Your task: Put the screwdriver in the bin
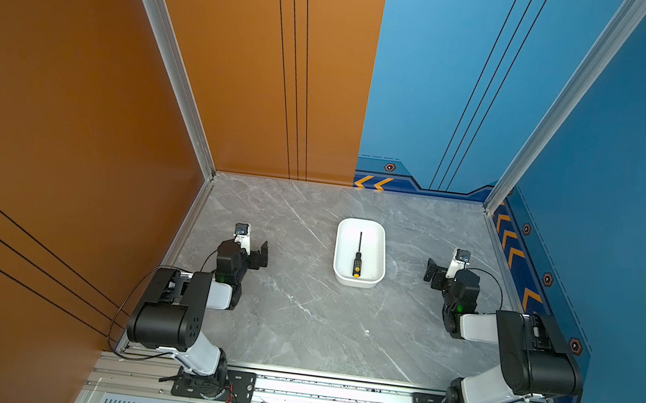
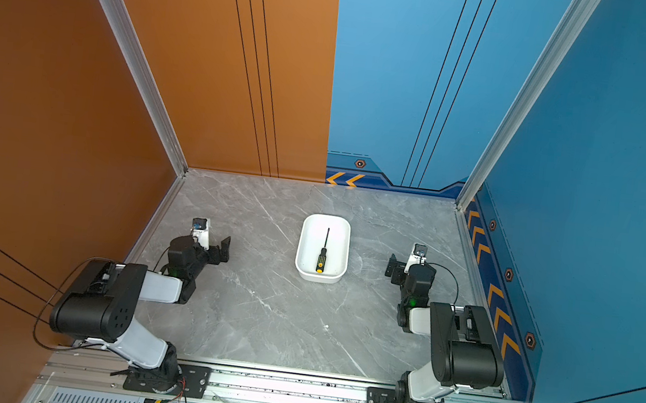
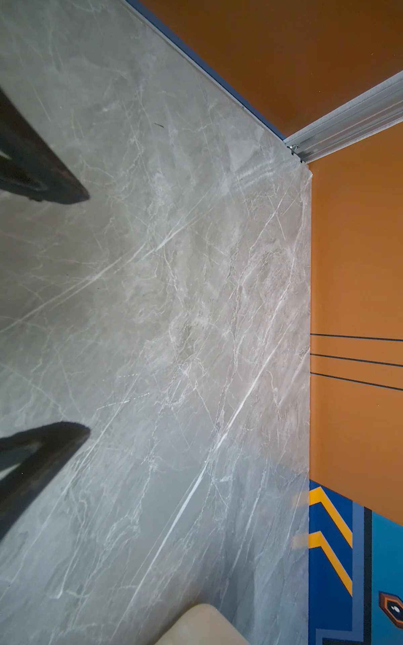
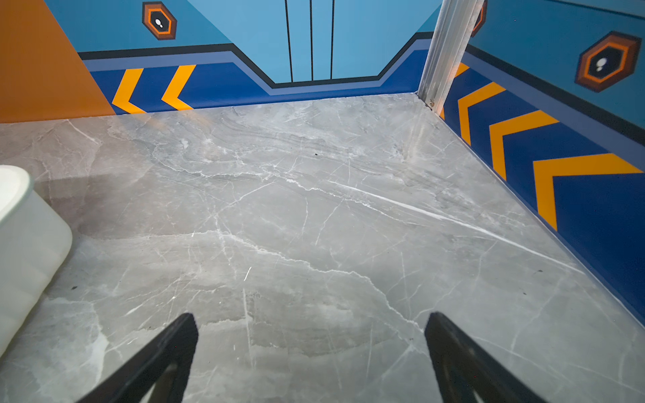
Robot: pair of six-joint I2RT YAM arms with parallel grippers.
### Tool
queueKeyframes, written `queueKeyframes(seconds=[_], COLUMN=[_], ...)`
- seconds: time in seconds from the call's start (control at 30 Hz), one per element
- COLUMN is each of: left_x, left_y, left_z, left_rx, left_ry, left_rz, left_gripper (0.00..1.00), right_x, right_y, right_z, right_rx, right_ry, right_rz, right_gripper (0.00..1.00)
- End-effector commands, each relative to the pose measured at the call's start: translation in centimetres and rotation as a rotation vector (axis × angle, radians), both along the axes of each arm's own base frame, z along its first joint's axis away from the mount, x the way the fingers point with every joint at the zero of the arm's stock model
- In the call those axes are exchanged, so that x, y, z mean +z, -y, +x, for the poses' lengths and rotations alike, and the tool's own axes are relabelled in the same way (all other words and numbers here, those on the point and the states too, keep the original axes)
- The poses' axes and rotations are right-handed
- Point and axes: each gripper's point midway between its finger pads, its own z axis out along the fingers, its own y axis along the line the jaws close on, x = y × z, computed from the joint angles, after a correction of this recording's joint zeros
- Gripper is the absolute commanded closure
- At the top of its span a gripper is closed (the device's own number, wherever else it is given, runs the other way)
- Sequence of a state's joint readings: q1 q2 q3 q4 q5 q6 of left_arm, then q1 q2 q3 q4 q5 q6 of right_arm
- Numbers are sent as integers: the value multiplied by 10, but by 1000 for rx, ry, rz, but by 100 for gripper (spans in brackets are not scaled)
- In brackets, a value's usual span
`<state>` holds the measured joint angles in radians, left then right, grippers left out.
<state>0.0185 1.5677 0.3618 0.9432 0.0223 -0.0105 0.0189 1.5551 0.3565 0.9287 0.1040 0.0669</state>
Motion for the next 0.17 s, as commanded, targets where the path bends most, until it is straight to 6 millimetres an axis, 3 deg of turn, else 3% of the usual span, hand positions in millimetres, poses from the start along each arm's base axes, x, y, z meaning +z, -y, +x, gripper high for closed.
queueKeyframes(seconds=[0.0, 0.13], left_x=[3, 3], left_y=[0, -1], left_z=[4, 4], left_rx=[-3, 5], left_ry=[1, 0], left_rz=[19, 23], left_gripper=[2, 2], right_x=[5, 5], right_y=[-2, -2], right_z=[5, 4], right_rx=[20, 16], right_ry=[6, 4], right_rz=[15, 9], right_gripper=[0, 0])
